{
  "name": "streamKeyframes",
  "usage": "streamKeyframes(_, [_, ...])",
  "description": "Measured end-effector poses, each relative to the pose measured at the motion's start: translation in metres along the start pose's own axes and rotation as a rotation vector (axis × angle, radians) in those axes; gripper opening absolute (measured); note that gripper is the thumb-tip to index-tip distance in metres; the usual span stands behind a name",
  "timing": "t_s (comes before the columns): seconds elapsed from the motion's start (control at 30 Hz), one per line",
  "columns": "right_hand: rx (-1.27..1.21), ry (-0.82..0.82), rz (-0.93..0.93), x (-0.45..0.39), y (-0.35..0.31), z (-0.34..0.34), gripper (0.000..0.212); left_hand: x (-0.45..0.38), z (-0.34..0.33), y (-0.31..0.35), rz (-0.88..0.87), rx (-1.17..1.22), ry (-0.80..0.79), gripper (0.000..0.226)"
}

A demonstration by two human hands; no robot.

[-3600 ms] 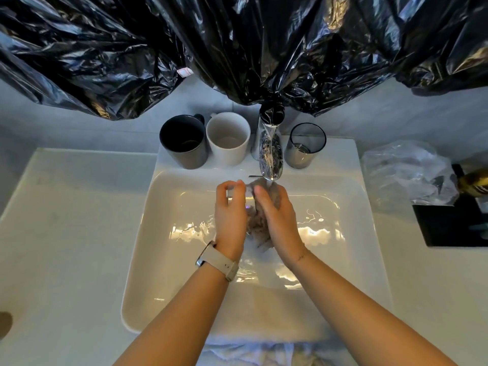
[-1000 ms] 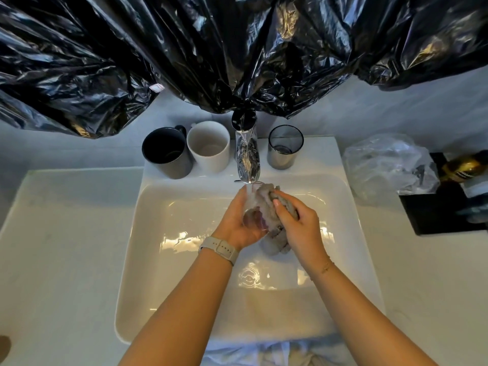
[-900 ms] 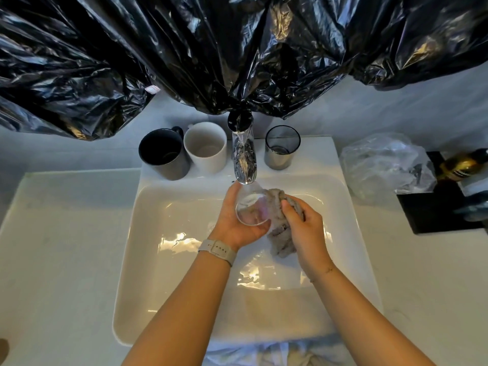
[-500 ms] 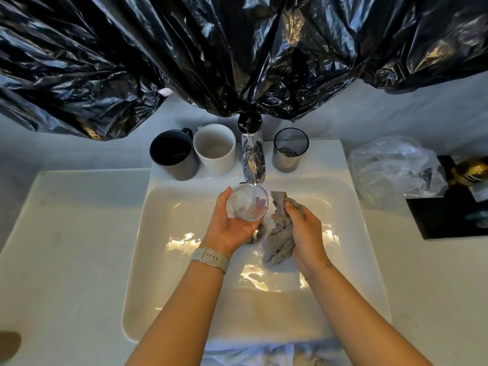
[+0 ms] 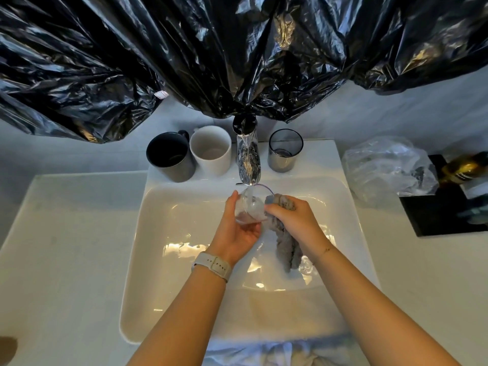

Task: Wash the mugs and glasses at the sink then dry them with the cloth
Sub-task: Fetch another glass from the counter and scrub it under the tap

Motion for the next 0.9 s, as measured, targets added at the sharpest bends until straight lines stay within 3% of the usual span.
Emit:
streamKeyframes(0.23, [0.225,0.053,0.058,-0.013,-0.012,-0.002,0.023,0.019,0.022,0.034,-0.281,-0.983,0.023,0.033])
streamKeyframes(0.33, [0.262,0.060,0.077,-0.016,-0.013,-0.002,0.021,0.023,0.026,0.041,-0.269,-1.267,-0.171,0.061])
streamKeyframes(0.4, [0.276,0.042,0.078,-0.018,-0.015,-0.002,0.022,0.019,0.025,0.039,-0.279,-1.446,-0.215,0.082])
streamKeyframes(0.5, [0.289,-0.004,0.078,-0.018,-0.015,-0.002,0.028,0.014,0.015,0.037,-0.325,-1.531,-0.102,0.083])
streamKeyframes(0.57, [0.174,-0.028,0.075,-0.014,-0.013,0.002,0.015,0.013,0.014,0.038,-0.348,-1.555,-0.044,0.077])
streamKeyframes(0.67, [0.010,0.044,0.053,-0.008,-0.005,0.018,0.014,0.011,0.021,0.036,-0.366,-1.569,-0.001,0.075])
streamKeyframes(0.9, [-0.106,0.117,-0.056,0.004,0.023,0.032,0.013,0.007,0.022,0.031,-0.371,-1.488,0.050,0.071])
Point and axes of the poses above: each hand's wrist, its own x-axis away from the middle knuckle, its own z-axis out of the back of the hand, y = z × x, the point moved 2 cm from there along -x, towards the middle knuckle, and after that the axes turned 14 degrees about -y, right-handed, at the moved point
